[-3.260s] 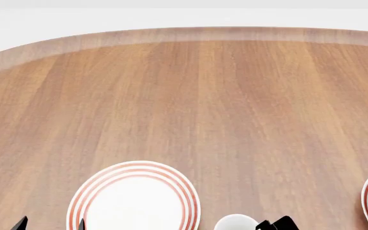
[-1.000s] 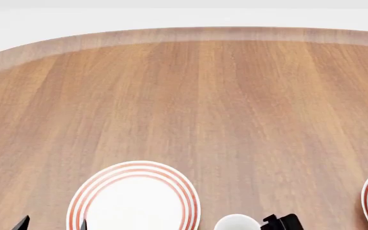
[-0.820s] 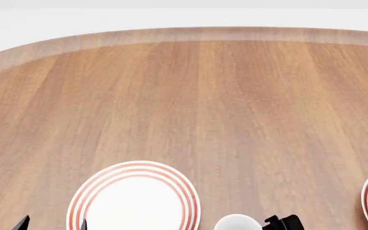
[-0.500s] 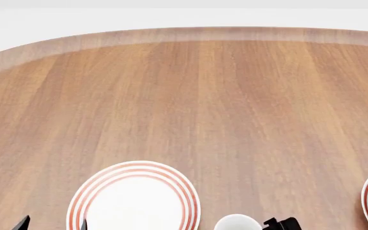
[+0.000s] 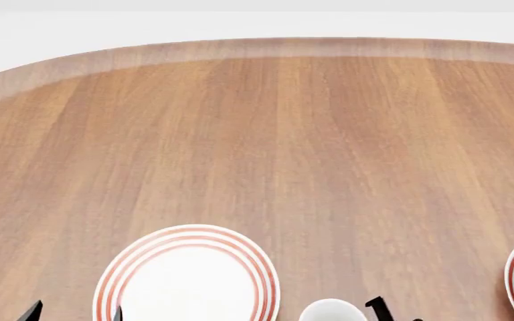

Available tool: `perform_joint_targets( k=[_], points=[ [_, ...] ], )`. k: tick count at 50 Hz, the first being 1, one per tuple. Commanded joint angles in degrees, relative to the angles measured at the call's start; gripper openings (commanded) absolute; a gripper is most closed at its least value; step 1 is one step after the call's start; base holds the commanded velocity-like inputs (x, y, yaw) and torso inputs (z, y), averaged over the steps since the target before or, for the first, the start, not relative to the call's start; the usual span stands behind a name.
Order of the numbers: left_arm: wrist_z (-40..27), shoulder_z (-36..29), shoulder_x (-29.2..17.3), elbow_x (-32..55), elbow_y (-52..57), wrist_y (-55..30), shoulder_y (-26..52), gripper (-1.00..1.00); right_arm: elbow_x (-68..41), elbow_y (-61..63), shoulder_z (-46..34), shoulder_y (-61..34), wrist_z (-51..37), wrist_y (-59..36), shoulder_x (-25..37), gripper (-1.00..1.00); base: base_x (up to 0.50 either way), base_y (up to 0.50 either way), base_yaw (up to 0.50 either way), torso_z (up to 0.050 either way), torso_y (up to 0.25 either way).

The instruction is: Put the red mug on the left plate.

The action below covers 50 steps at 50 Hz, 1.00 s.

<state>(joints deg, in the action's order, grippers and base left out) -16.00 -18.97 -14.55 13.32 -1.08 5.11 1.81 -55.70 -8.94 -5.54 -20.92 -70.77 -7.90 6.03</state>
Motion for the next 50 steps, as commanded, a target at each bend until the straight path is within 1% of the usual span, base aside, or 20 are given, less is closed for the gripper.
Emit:
perform_joint_targets(
  k=[1, 15, 26, 32, 36, 41, 50],
  points=[
    [-0.3, -0.3, -0.2, 0.1, 0.1, 0.0, 0.0, 1.0, 1.5, 6.7, -3.5, 0.7, 1.4, -1.3, 2.0, -1.0, 0.0, 0.0, 0.0, 0.0, 0.0],
    [-0.4, -0.6, -0.4, 0.3, 0.0, 0.2, 0.0, 1.0, -0.2, 13.9, -9.1, -0.3, 9.8, -4.9, 5.3, -1.0, 0.0, 0.0, 0.0, 0.0, 0.0],
    [-0.5, -0.8, -0.5, 0.6, -0.1, 0.2, 0.2, 1.0, -1.2, 17.6, -12.1, -1.7, 13.0, -7.5, 7.2, -1.0, 0.0, 0.0, 0.0, 0.0, 0.0],
    [-0.6, -0.9, -0.6, 0.7, -0.1, 0.2, 0.2, 1.0, -1.2, 20.3, -15.0, -3.0, 16.3, -9.7, 8.8, -1.0, 0.0, 0.0, 0.0, 0.0, 0.0],
    [-0.7, -0.9, -0.7, 0.8, -0.1, 0.2, 0.3, 1.0, -1.4, 19.8, -16.1, -3.4, 19.2, -9.9, 9.0, -1.0, 0.0, 0.0, 0.0, 0.0, 0.0],
    [-0.8, -1.0, -0.7, 0.9, 0.0, 0.2, 0.2, 1.0, -1.4, 19.0, -19.2, -4.9, 25.7, -11.6, 10.6, -1.0, 0.0, 0.0, 0.0, 0.0, 0.0],
    [-1.0, -1.2, -0.8, 1.0, 0.0, 0.2, 0.3, 1.0, 0.3, 15.9, -23.1, -6.6, 32.7, -12.6, 11.4, -1.0, 0.0, 0.0, 0.0, 0.0, 0.0]
  ],
)
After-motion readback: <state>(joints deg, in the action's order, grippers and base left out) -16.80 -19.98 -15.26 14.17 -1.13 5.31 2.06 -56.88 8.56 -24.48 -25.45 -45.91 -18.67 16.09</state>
